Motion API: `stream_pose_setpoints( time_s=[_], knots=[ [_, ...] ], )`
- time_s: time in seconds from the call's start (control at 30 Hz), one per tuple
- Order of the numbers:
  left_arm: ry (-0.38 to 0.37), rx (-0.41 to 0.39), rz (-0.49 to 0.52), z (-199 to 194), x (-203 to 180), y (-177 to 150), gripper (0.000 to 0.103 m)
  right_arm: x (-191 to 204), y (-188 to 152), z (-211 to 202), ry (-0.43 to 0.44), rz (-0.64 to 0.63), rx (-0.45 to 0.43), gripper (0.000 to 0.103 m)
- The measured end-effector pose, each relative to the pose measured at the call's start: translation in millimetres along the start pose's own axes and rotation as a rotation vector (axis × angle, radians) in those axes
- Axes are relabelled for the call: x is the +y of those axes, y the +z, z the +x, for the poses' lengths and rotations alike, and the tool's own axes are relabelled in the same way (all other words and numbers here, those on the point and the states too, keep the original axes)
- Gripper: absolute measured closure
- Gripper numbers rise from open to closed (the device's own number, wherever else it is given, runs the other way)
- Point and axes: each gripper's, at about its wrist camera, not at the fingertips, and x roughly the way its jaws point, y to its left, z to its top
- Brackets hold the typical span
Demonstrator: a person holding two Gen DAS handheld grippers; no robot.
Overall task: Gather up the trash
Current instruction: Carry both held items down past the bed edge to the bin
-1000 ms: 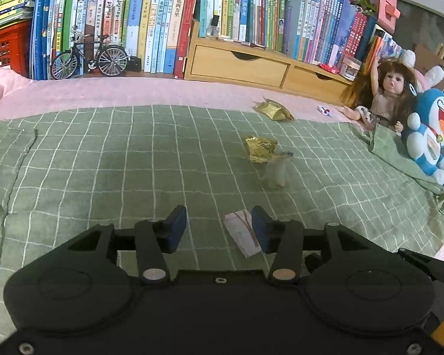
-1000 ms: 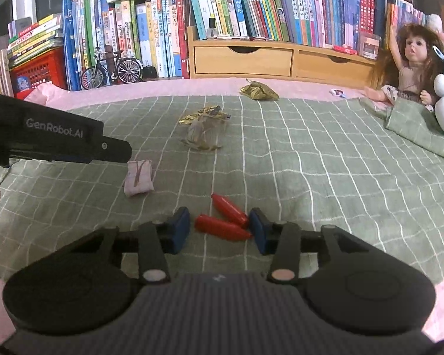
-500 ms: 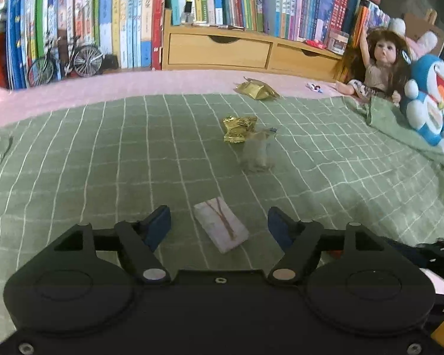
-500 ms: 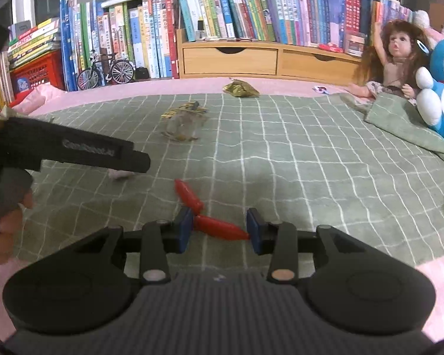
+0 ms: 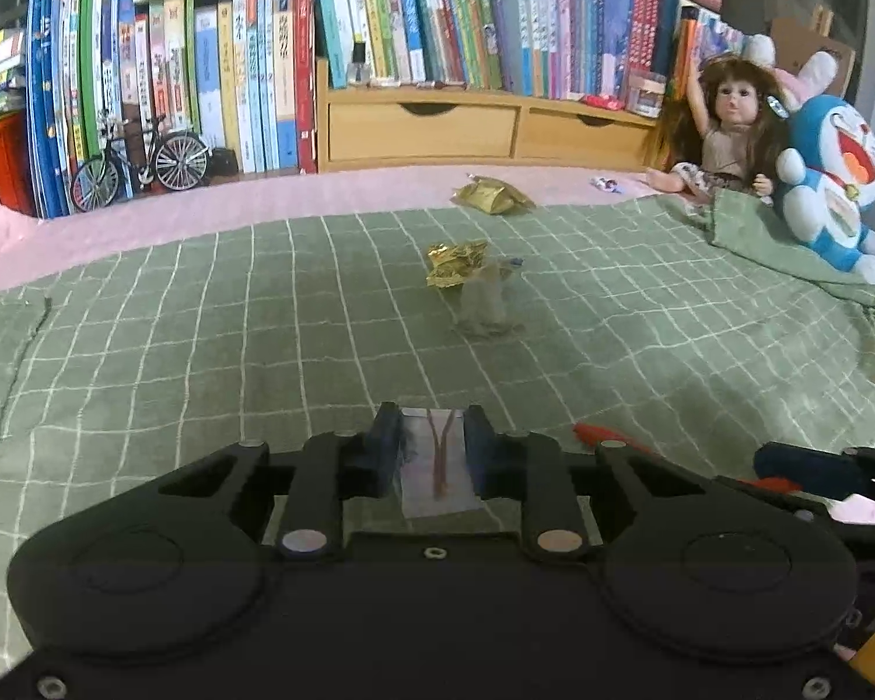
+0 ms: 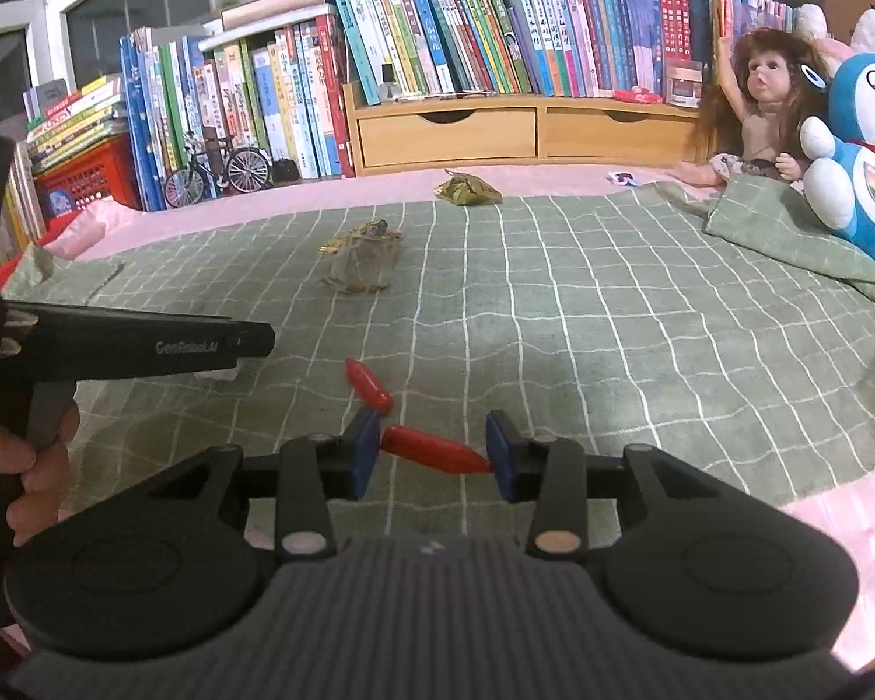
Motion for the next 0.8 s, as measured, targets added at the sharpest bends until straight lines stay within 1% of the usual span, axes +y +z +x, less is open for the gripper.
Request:
stream_pose_setpoints(
  time_s=[0.1,0.23,0.37,0.43,0.6,0.8],
  knots=[
    [-0.006,-0.012,-0.001,-16,-2,-2,0.081,0,-1,-8,0.011,0.005,-0.006,0.059],
    [-0.016,-0.018,-0.029,-39,-2,-8,0.081,1,-4,-20,0.024,0.014,-0.013,0.059],
    [-0.045,-0.031,-0.037,-64,-6,-19,0.081,3,-10,-36,0.039,0.019,-0.017,0.059],
    [-0.051,-0.041,-0.034,-78,-10,-26,0.081,4,-14,-43,0.049,0.022,-0.013,0.059],
    [-0.082,-0.046,-0.063,-109,-19,-47,0.081,6,-25,-62,0.048,0.019,-0.011,0.059],
    [-0.093,-0.058,-0.077,-146,-26,-76,0.081,9,-44,-87,0.064,0.034,0.004,0.059]
  ],
)
